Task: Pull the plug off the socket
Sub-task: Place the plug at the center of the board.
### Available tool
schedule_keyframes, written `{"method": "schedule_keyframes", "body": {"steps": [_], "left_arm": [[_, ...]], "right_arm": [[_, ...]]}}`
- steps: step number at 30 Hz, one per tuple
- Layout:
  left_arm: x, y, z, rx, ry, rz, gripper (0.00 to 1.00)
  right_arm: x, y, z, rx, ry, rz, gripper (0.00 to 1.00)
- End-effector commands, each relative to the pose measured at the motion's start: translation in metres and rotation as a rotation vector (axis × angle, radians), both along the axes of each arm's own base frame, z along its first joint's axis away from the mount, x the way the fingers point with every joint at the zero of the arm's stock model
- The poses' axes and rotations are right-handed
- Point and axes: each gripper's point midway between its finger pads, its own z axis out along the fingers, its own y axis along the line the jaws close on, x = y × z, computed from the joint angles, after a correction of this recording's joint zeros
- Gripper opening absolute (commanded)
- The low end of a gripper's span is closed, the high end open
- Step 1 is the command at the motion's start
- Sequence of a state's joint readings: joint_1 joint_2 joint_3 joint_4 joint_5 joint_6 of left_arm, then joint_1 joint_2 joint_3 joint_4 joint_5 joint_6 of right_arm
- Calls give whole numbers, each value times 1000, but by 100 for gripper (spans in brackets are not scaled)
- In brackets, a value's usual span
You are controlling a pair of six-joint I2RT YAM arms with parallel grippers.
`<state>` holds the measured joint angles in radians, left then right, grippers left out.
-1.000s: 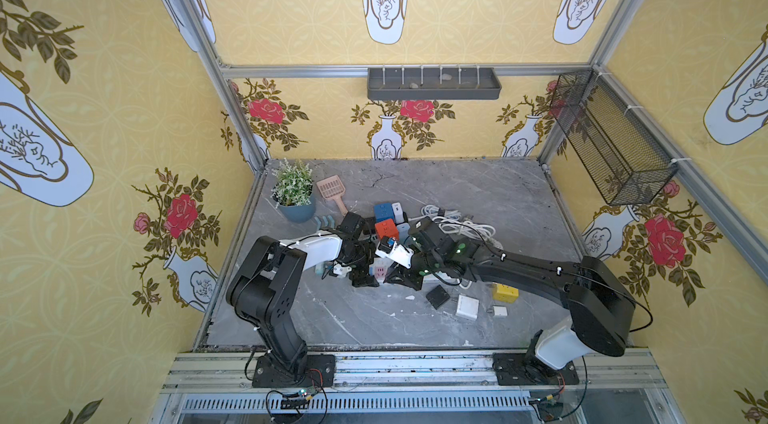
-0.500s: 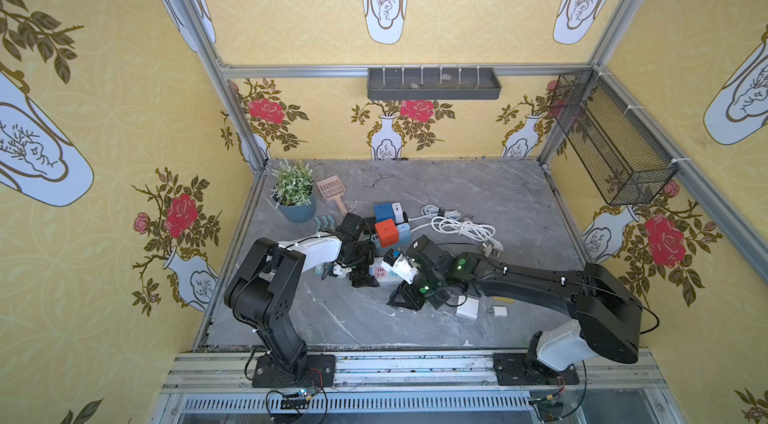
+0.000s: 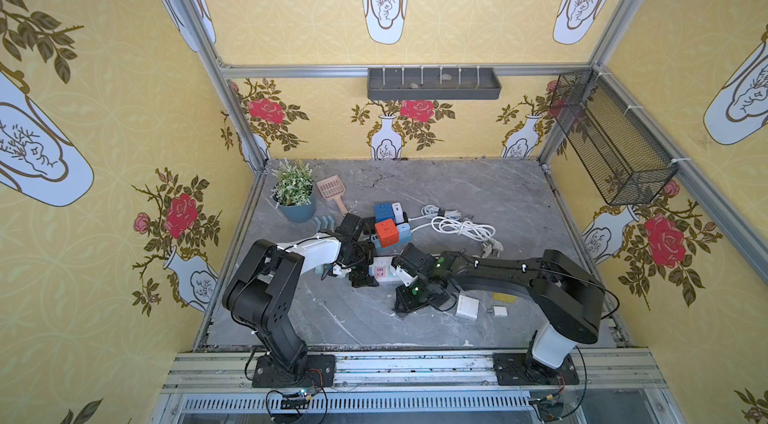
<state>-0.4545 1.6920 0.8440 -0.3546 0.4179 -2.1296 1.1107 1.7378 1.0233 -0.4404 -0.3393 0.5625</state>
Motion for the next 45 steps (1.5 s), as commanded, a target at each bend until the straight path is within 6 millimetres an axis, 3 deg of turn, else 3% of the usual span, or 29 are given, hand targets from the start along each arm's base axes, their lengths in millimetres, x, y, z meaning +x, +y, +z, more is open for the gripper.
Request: {"method": "schedule_keyframes", "body": {"steps": [1,8,15,24,31,40,45], "left_arm": [[11,33,-18,156,69,362,10],[8,34,-19,156,74,360,10],[8,33,-18,154,69,355,10],[6,32,-19,152,76,350,12],[5,31,-16,147,69,351,32],[6,28,-7,129,59,348,76],[11,25,1,119,46,347,85]], "right_arm": [[1,-9,-6,-82,42,-63,29],[5,-18,-11,-129,72,-124,41],[13,-23,-4,-105,78,-181,60],[20,-28,7,-87,31,-209,63],[32,-34,19,-77,-4,-243,64],[46,-41,29,-67,-35,-270,64],[54,-44,35,-54,-50,-287,64]]}}
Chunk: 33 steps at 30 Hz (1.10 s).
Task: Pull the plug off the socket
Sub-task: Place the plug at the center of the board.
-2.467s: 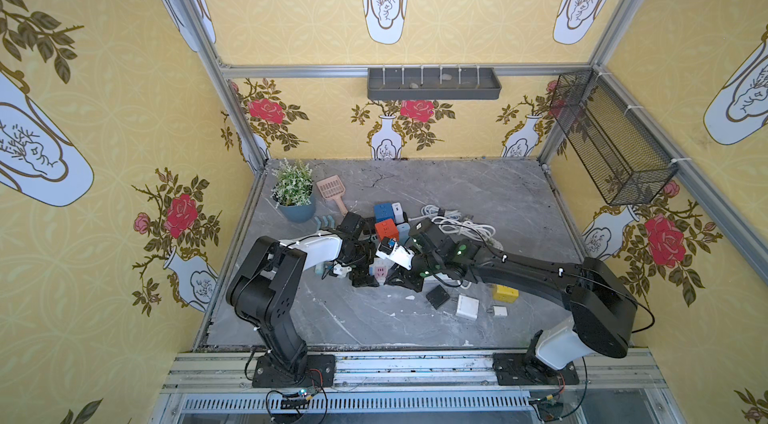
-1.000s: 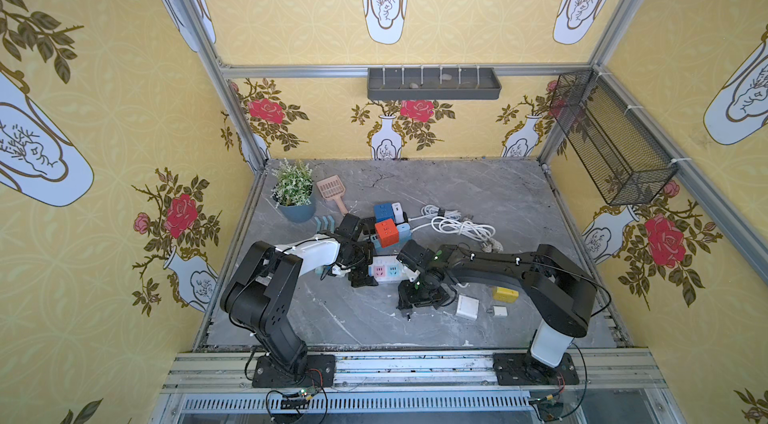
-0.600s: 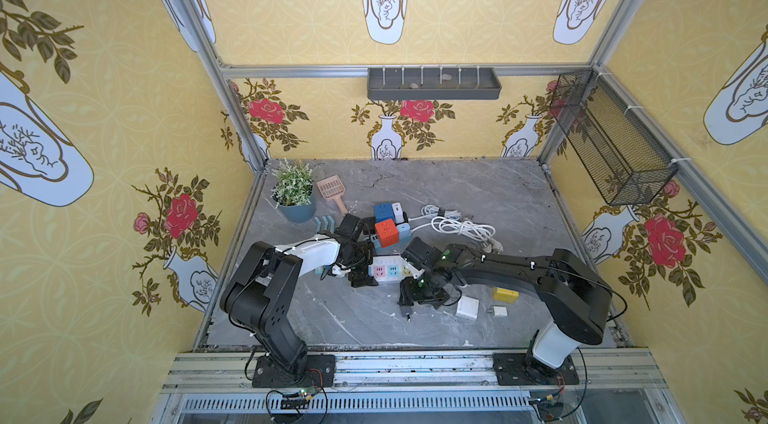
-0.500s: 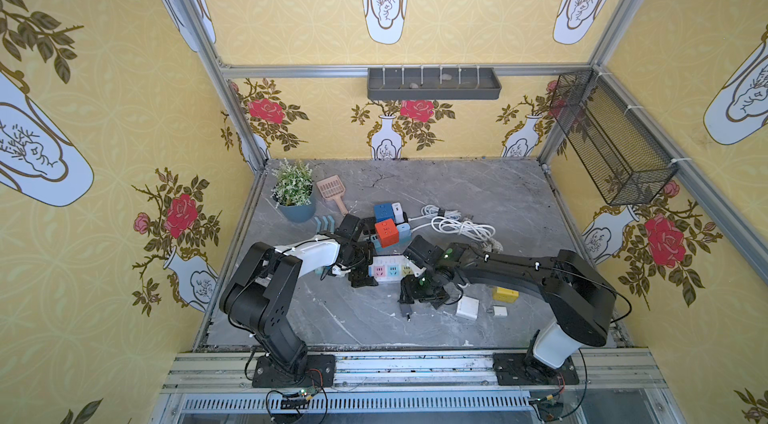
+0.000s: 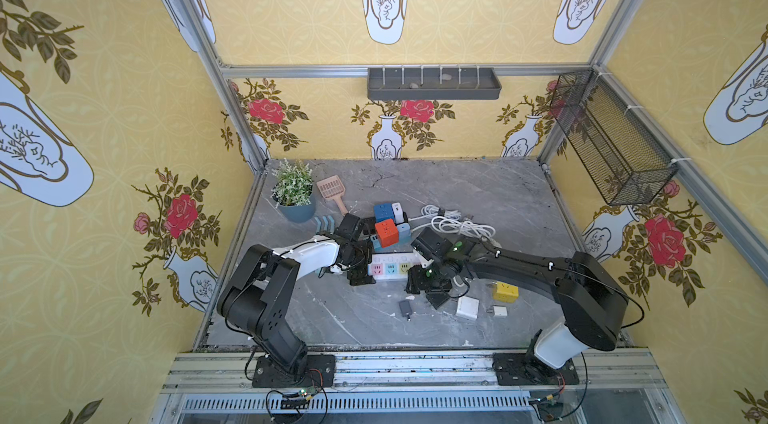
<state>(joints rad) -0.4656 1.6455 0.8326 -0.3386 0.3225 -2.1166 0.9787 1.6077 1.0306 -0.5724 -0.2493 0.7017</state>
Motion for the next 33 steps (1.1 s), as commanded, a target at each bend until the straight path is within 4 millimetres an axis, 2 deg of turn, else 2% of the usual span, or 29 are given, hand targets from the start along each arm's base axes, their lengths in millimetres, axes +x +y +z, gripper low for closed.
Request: {"method": "schedule_keyframes", "body": {"steps": [1,8,13,18,25,33], "left_arm": [[2,17,-4,43,120,345,87],[3,13,6,33,133,325,100],[-2,14,12,36,145,324,100],[-6,21,33,76,140,316,94],[-6,22,51,64,113,297,91],[12,53,74,78,62,305,84]], "right_arm": [[8,-4,7,-1,-36,0,64],[17,-10,14,5,-61,-13,65],[22,-14,23,12,-97,-17,67],[30,-18,39,38,-166,-26,67],[44,-30,68,67,-329,-47,65],[57,-49,92,54,-524,-19,64]]}}
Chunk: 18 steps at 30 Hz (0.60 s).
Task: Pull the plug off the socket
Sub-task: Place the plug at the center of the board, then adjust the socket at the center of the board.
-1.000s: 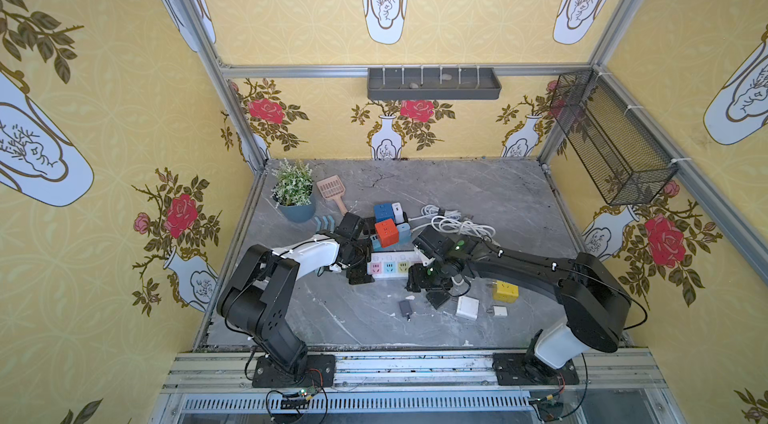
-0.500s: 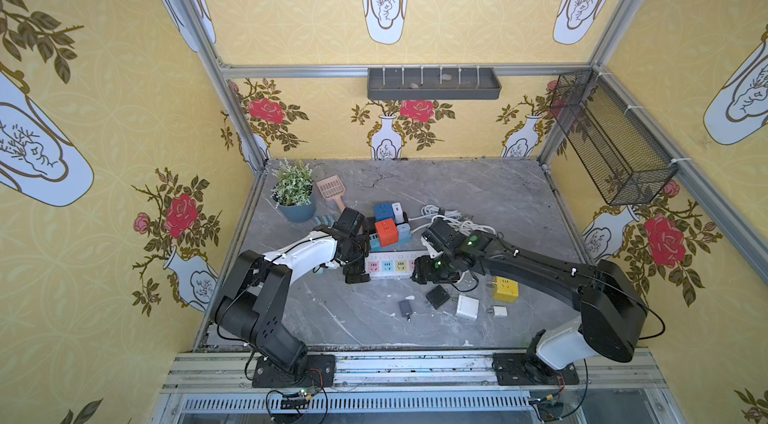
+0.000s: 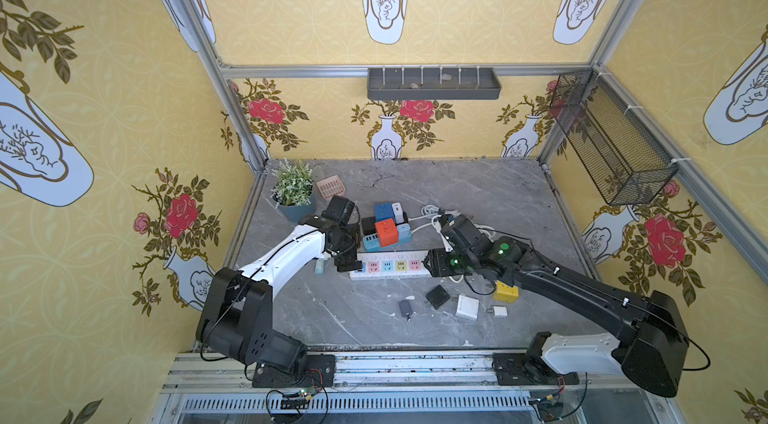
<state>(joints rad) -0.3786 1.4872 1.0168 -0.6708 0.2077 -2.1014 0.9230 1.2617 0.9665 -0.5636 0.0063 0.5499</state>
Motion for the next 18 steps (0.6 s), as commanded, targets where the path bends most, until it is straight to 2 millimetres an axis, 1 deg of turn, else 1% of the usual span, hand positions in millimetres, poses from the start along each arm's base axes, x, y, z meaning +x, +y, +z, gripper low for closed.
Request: {"method": "schedule_keyframes", "body": {"steps": [1,6,10,15,18], "left_arm": [[-6,12,0,-34,110,197,83],[4,16,6,-58,103,165,81],[15,8,10,-86,112,101,79],[26,0,8,-119,119,67,77],[32,-6,2,-135,138,61,77]], "right_arm": [[13,-5,10,-32,-133,36,64],[18,2,26,-58,-262,179,64],[22,12,37,-79,-347,285,65],[27,21,43,-119,-361,345,65],[30,24,45,-132,-354,353,65]]}}
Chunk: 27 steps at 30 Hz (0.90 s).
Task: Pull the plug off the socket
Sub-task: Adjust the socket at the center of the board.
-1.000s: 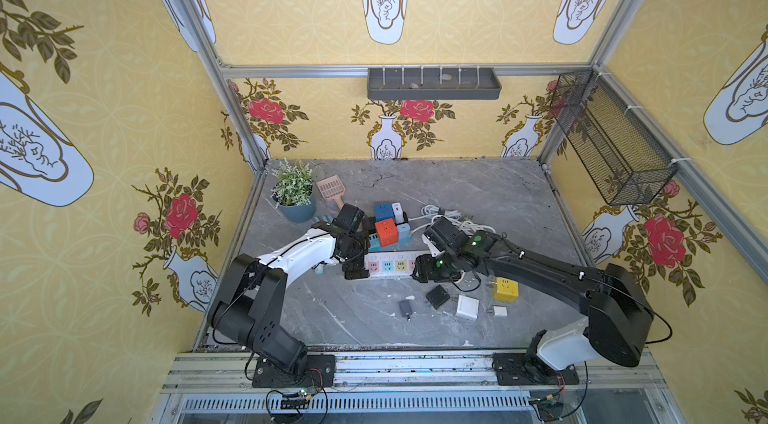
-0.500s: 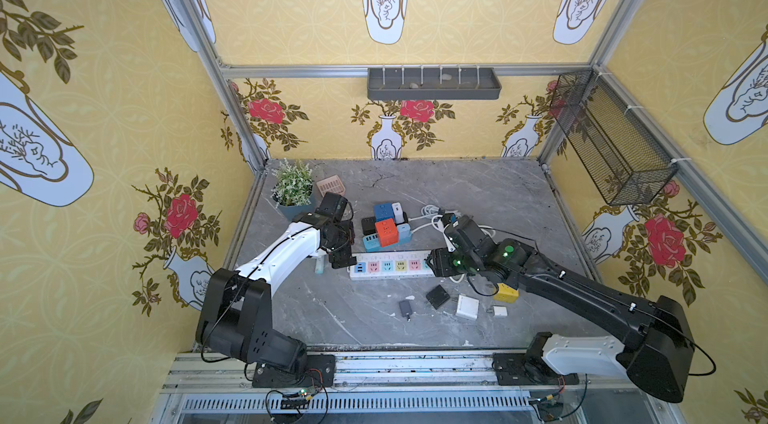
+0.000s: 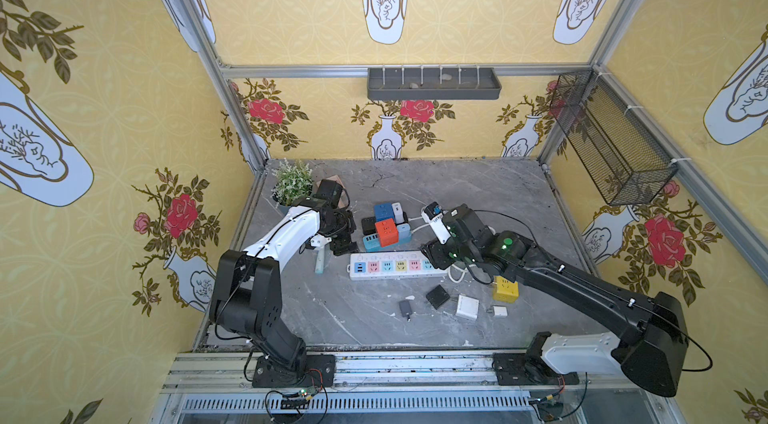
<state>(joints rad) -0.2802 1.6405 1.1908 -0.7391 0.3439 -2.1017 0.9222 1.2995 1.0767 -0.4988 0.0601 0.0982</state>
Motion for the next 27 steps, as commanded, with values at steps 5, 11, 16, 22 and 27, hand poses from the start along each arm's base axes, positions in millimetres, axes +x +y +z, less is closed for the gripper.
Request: {"method": "schedule_keyframes", "body": {"steps": [5,11,16,22,27], "left_arm": [[12,-13,-11,-26,59,40,84],[15,-19,-14,1,88,106,87],[12,-26,-20,0,109,128,87],[24,-37,-31,-41,125,132,83],[28,-41,-41,-64,139,154,80]], "right_arm": [[3,5,0,-13,-46,65,68],[8,12,2,12,-67,70,72],[14,14,9,28,-116,65,76],[22,20,10,8,-117,61,76],[29,26,7,9,-139,65,76]]}}
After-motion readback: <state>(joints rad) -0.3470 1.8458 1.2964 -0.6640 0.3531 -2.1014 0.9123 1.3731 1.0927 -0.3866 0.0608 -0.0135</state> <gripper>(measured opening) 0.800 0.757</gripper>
